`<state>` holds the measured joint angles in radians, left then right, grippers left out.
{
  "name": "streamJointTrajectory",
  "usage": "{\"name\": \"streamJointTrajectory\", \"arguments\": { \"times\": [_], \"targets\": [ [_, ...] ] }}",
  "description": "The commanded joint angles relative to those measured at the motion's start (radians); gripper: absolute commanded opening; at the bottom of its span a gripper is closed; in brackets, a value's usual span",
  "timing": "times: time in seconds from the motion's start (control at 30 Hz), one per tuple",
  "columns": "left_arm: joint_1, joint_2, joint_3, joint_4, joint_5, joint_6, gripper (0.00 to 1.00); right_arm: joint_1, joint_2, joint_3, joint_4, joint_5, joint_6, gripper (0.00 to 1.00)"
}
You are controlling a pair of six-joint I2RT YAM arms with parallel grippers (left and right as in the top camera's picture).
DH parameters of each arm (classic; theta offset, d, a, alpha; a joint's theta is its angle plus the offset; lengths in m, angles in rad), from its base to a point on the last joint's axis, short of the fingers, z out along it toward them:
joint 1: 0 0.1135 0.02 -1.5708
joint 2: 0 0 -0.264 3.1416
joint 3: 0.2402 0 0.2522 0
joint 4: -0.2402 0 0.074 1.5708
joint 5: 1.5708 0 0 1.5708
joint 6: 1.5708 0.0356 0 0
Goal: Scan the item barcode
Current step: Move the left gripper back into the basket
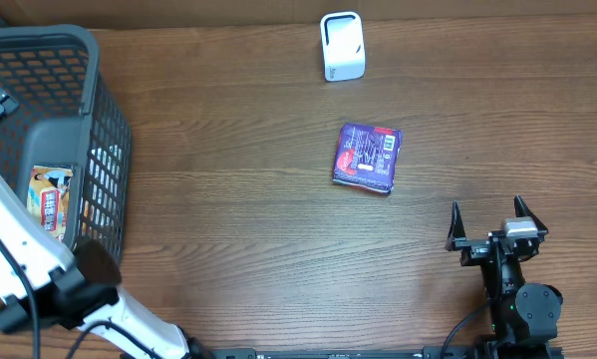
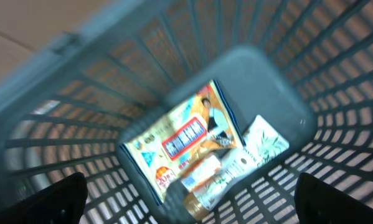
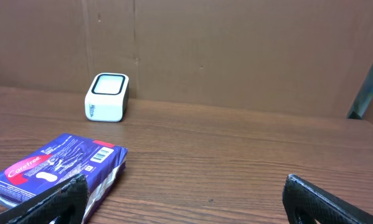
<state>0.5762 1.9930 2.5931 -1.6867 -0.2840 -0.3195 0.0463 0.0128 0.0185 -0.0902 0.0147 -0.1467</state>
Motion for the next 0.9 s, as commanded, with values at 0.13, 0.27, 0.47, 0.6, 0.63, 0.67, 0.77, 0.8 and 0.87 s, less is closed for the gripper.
{"name": "streamJointTrajectory", "arguments": {
  "times": [0.13,0.27,0.47,0.6,0.63,0.67,0.77,0.8,0.87],
  "targets": [
    [0.054,0.053,-0.166,-0.003,0.086,0.072,1.00,-0.002,-0.010,-0.011,0.006,-0.001,-0.004,1.00],
    [0.085,0.048,-0.239,-0.003,0.108,0.073,1.00,-0.002,-0.010,-0.011,0.006,-0.001,-0.004,1.00],
    [0.127,0.033,-0.413,0.027,0.119,0.074,1.00,-0.002,-0.010,-0.011,0.006,-0.001,-0.004,1.00],
    [0.128,0.033,-0.514,0.122,0.167,0.135,1.00,-0.002,-0.010,-0.011,0.006,-0.001,-0.004,1.00],
    [0.125,0.033,-0.536,0.148,0.189,0.163,1.00,-0.002,-0.010,-0.011,0.006,-0.001,-0.004,1.00],
    [0.122,0.033,-0.550,0.167,0.209,0.192,1.00,-0.002,-0.010,-0.011,0.006,-0.001,-0.004,1.00],
    [0.114,0.034,-0.579,0.217,0.250,0.257,1.00,-0.002,-0.010,-0.011,0.006,-0.001,-0.004,1.00],
    [0.112,0.034,-0.588,0.232,0.253,0.265,1.00,-0.002,-0.010,-0.011,0.006,-0.001,-0.004,1.00],
    [0.109,0.034,-0.610,0.260,0.251,0.281,1.00,-0.002,-0.010,-0.011,0.006,-0.001,-0.004,1.00]
  ]
}}
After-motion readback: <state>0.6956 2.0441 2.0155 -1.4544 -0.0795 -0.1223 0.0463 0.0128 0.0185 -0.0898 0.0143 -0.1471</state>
